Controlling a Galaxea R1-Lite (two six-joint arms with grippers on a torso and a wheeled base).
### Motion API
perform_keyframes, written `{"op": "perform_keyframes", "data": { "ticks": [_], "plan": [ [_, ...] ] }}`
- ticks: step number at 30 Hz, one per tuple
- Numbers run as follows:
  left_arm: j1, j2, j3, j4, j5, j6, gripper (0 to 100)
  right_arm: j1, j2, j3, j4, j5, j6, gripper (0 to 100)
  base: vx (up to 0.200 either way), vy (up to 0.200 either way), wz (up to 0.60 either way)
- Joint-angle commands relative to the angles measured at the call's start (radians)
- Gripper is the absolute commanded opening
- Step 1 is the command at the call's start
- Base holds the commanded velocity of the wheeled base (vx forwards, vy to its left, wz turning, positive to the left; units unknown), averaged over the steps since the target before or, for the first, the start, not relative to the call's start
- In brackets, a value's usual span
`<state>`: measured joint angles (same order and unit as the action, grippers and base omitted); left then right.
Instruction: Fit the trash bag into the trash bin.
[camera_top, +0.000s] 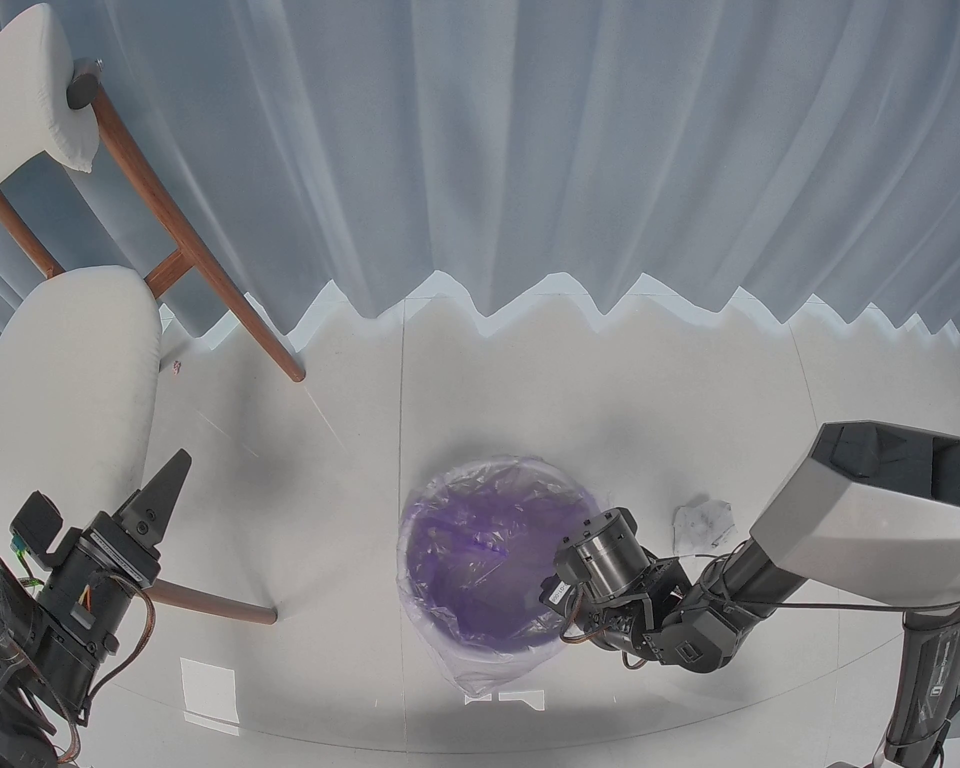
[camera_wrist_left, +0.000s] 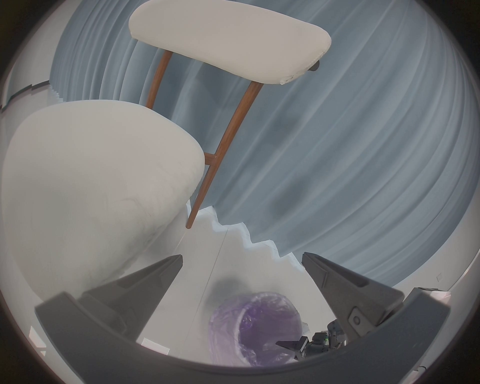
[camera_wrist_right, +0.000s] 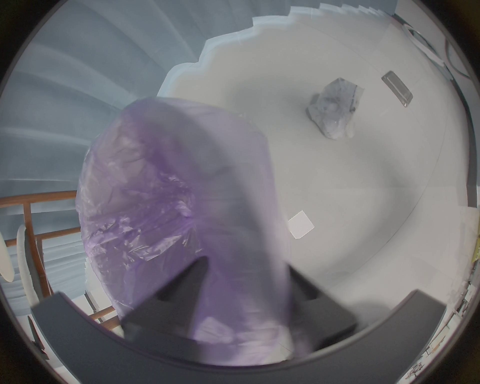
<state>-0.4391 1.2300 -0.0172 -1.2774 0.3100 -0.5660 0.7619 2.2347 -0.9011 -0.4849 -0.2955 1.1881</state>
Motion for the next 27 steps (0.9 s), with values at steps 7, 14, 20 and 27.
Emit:
{"op": "perform_keyframes", "data": {
  "ticks": [7, 14, 20, 27],
  "plan": [
    [-0.027, 0.019, 0.014, 0.000, -0.009, -0.008, 100, -0.102, -0.127, 0.016, 0.094, 0.072, -0.370, 0, 0.000, 0.000, 0.00],
    [-0.027, 0.016, 0.014, 0.000, -0.008, -0.008, 100, -0.237, -0.158, 0.005, 0.094, 0.219, -0.759, 0, 0.000, 0.000, 0.00],
    [-0.032, 0.014, 0.014, 0.003, -0.009, -0.015, 100, -0.317, -0.153, 0.002, 0.088, 0.378, -1.053, 0, 0.000, 0.000, 0.00],
    [-0.050, 0.002, 0.014, 0.093, -0.118, -0.009, 100, -0.334, -0.125, -0.024, 0.083, 0.427, -1.165, 0, 0.000, 0.000, 0.00]
  ]
}}
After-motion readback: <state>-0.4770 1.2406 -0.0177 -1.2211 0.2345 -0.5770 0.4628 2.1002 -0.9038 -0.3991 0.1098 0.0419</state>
